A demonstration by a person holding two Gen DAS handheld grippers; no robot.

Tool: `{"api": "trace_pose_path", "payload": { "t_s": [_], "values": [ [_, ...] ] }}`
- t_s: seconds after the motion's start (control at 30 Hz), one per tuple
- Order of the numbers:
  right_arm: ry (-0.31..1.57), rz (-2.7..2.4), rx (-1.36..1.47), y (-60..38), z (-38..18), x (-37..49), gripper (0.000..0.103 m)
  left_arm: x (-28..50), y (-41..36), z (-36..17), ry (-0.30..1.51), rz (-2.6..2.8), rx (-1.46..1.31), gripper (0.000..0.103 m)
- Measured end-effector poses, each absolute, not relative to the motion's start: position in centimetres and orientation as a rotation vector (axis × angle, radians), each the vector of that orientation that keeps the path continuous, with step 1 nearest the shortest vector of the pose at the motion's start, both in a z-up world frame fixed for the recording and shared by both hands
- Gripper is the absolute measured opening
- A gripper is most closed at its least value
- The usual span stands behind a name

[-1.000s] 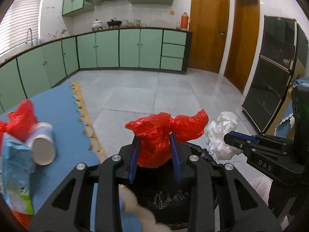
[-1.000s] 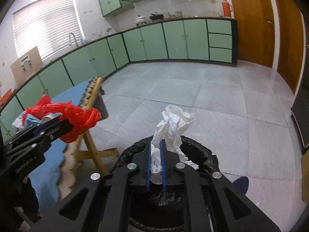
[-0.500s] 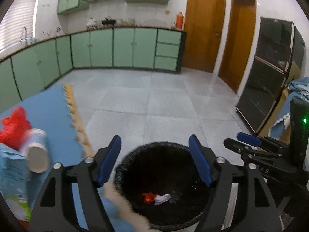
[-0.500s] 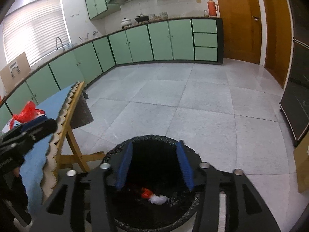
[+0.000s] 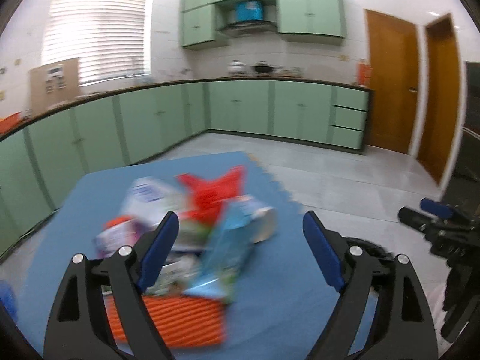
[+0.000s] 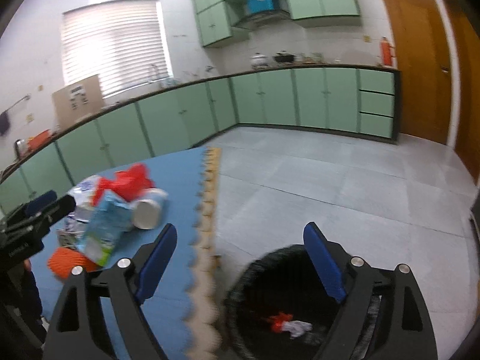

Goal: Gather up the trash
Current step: 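Move both tools back over the trash pile on the table, then grasp the orange foam net with the left tool while the right tool grasps the milk carton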

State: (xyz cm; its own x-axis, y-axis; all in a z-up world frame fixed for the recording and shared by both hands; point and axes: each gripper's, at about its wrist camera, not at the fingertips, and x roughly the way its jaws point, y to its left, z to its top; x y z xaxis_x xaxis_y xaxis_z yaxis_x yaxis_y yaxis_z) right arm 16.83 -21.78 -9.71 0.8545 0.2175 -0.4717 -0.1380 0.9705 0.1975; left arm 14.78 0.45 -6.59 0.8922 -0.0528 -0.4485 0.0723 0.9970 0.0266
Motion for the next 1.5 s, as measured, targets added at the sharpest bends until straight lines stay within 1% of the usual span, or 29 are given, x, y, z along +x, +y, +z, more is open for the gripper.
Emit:
{"api": "trace_pose_path", "payload": {
  "t_s": [0.3, 0.53, 0.73, 0.77, 0.8, 0.83, 0.9, 0.97, 1.0, 1.03, 1.07, 1.1, 1.3, 1.5],
  "values": [
    [0.527, 0.275, 0.102, -14.3, -10.8, 16.5, 0.085, 11.5, 9.4, -9.1, 0.561, 0.122, 0.006, 0.084],
    [0.517, 0.295, 0.072, -12.0, -11.0, 15.9, 0.085, 10.7, 11.7, -11.9, 0.620, 0.141, -0.035, 0.084],
    [0.524, 0.304, 0.043, -10.9, -11.4, 16.0, 0.085, 11.2, 12.3, -13.2, 0.663, 0.111, -0.098, 0.084],
    [0.529, 0.307, 0.040, -10.7, -11.5, 16.0, 0.085, 11.2, 12.3, -13.3, 0.669, 0.105, -0.104, 0.081],
    [0.532, 0.309, 0.038, -10.6, -11.6, 16.0, 0.085, 11.3, 12.4, -13.5, 0.677, 0.097, -0.112, 0.075],
    [0.535, 0.313, 0.034, -10.4, -11.7, 16.1, 0.085, 11.3, 12.4, -13.7, 0.689, 0.086, -0.124, 0.072],
    [0.538, 0.318, 0.027, -10.1, -11.8, 16.1, 0.085, 11.5, 12.2, -14.1, 0.706, 0.071, -0.140, 0.054],
    [0.541, 0.320, 0.018, -10.0, -11.9, 16.1, 0.085, 11.5, 12.0, -14.2, 0.710, 0.077, -0.137, 0.043],
    [0.543, 0.321, 0.017, -9.9, -12.0, 16.1, 0.085, 11.4, 11.9, -14.0, 0.701, 0.090, -0.127, 0.032],
    [0.545, 0.321, 0.017, -9.9, -12.0, 16.1, 0.085, 11.3, 11.9, -14.0, 0.698, 0.095, -0.123, 0.026],
    [0.547, 0.322, 0.019, -9.9, -12.1, 16.1, 0.085, 11.2, 11.8, -13.8, 0.694, 0.102, -0.121, 0.016],
    [0.550, 0.323, 0.022, -9.9, -12.1, 16.1, 0.085, 11.1, 11.9, -13.6, 0.685, 0.108, -0.126, 0.012],
    [0.549, 0.328, 0.026, -9.3, -11.8, 16.4, 0.084, 10.3, 11.8, -11.8, 0.619, 0.128, -0.134, 0.007],
    [0.535, 0.337, 0.042, -8.4, -11.1, 16.7, 0.084, 8.3, 12.7, -8.0, 0.476, 0.190, -0.143, 0.006]
  ]
}}
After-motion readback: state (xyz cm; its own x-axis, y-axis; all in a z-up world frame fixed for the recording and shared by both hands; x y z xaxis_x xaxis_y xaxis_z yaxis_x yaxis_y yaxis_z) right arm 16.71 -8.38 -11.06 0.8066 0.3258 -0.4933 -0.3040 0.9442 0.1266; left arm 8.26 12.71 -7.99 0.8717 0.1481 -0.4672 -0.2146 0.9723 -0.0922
